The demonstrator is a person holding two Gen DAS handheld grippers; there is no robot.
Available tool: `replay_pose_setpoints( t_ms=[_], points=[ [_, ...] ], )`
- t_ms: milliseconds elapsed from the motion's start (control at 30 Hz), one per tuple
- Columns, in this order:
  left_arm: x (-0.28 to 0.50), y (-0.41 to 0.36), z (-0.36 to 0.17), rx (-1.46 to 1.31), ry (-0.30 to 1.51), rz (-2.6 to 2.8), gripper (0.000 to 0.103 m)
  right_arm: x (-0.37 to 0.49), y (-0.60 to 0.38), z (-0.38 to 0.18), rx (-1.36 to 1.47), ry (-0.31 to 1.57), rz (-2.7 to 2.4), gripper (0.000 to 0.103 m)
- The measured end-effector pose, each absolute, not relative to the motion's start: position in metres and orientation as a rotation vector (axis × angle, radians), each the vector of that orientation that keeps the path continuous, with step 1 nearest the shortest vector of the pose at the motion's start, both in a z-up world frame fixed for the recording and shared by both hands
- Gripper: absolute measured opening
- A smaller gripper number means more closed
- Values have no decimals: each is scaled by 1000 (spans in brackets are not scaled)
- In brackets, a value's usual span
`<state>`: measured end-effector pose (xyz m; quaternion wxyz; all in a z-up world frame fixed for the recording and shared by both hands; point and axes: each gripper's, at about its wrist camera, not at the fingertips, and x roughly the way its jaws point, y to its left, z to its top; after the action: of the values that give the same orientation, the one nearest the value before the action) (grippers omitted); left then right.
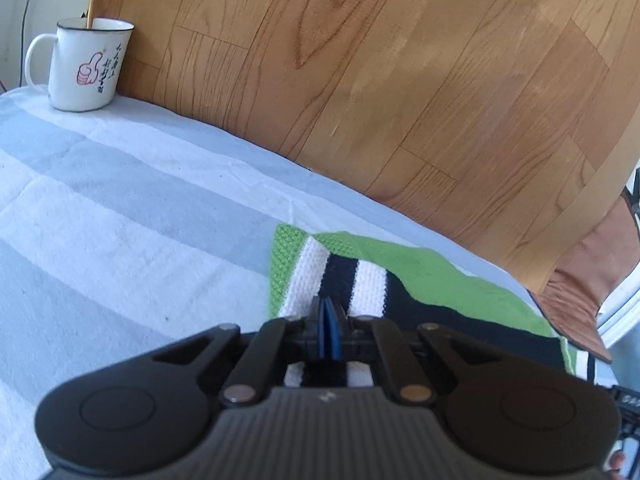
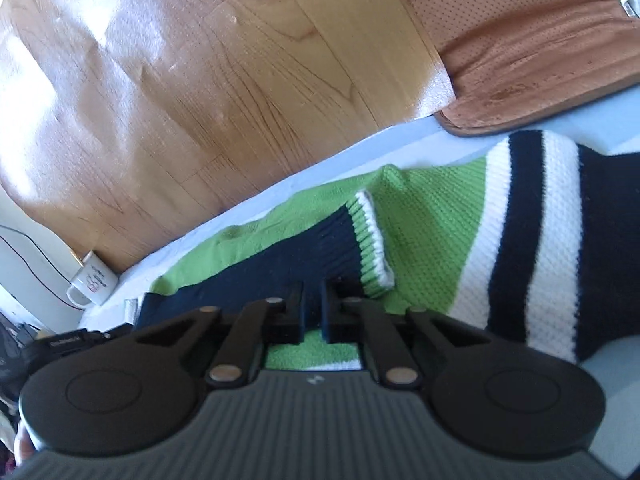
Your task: Fold small clothes
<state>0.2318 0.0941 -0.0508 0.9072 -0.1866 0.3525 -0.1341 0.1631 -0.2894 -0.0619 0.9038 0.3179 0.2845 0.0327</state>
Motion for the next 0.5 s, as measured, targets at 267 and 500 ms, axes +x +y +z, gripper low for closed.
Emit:
replay_pose_setpoints(
  t_ms=[267,500],
  points=[
    [209,114,-23,-509,616,-267,12,15,-418,-46,819,400,-353,19],
    [193,71,-9,-401,581,-484,18,-42,-499,-55,934,328,-627,28]
  ],
)
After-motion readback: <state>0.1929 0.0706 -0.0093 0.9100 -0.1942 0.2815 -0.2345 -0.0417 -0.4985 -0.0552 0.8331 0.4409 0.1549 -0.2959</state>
